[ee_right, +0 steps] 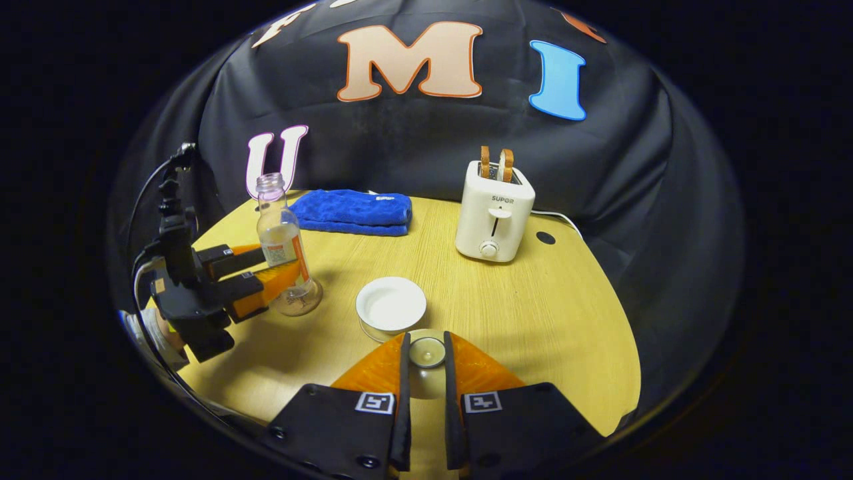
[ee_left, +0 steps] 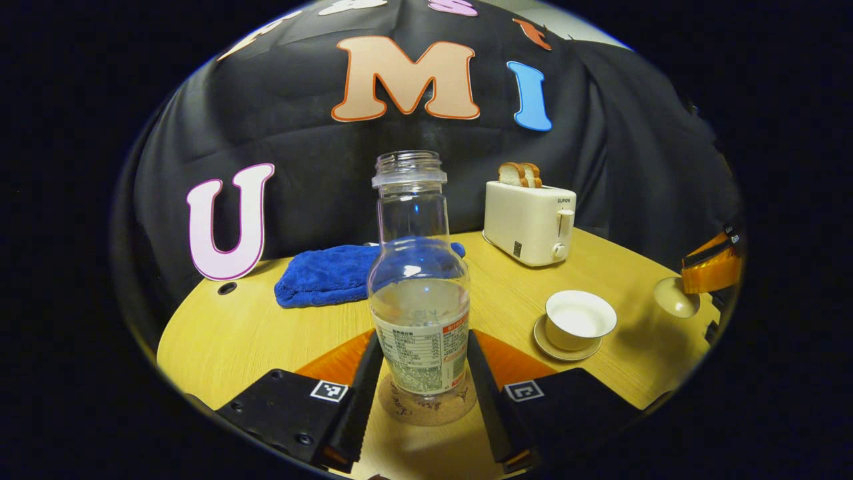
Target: Open the teacup lid with one hand, grasp the water bottle and pour water into the teacup with the other hand; after pouring, place the water bottle on the coaster and then close the teacup lid.
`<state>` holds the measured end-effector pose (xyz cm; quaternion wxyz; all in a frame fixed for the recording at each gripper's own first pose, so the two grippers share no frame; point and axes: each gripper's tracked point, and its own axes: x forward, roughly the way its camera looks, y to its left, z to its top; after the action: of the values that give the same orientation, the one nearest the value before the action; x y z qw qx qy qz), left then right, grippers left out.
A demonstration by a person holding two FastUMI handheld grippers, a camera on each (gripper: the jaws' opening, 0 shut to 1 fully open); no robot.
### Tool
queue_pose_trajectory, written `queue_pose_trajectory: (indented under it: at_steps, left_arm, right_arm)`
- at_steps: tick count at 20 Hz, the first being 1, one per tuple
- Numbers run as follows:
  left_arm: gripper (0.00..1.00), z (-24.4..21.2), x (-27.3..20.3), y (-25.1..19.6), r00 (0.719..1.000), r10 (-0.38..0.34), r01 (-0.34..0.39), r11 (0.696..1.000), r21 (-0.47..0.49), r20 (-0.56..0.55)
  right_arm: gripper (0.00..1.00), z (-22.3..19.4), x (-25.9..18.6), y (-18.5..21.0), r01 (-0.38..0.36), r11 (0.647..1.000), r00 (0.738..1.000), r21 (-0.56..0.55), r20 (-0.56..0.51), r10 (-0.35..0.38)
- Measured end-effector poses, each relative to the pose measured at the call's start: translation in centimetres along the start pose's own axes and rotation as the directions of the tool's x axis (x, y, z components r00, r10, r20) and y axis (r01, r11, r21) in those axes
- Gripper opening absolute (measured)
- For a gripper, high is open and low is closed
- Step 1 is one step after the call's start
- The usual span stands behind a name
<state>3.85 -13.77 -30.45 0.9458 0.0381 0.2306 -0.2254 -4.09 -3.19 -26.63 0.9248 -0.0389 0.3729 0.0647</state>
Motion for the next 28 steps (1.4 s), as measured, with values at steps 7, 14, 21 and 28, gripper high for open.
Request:
queue_pose_trajectory:
  at_steps: [7,14,21,28]
  left_arm:
    - [0.71,-1.4,-0.3,0.9,0.999,0.029,-0.029,0.999,-0.021,-0.015]
    - [0.73,-2.0,-0.8,0.7,0.999,0.032,-0.033,0.999,-0.02,-0.032]
    - [0.98,-1.9,-2.5,0.5,0.999,0.036,-0.036,0.999,0.008,-0.04]
    - [0.98,-1.1,-5.3,0.0,0.999,0.04,-0.039,0.999,0.028,-0.033]
  right_arm:
    - [0.24,0.3,-0.1,1.0,-0.017,1.0,1.0,-0.022,0.004,0.017]
    - [0.25,1.1,0.2,2.0,-0.039,0.999,0.999,-0.011,0.024,0.039]
    - [0.22,2.5,1.9,3.2,-0.061,0.998,0.996,0.008,0.059,0.061]
    - [0.24,4.3,5.9,4.1,-0.088,0.995,0.991,0.047,0.108,0.082]
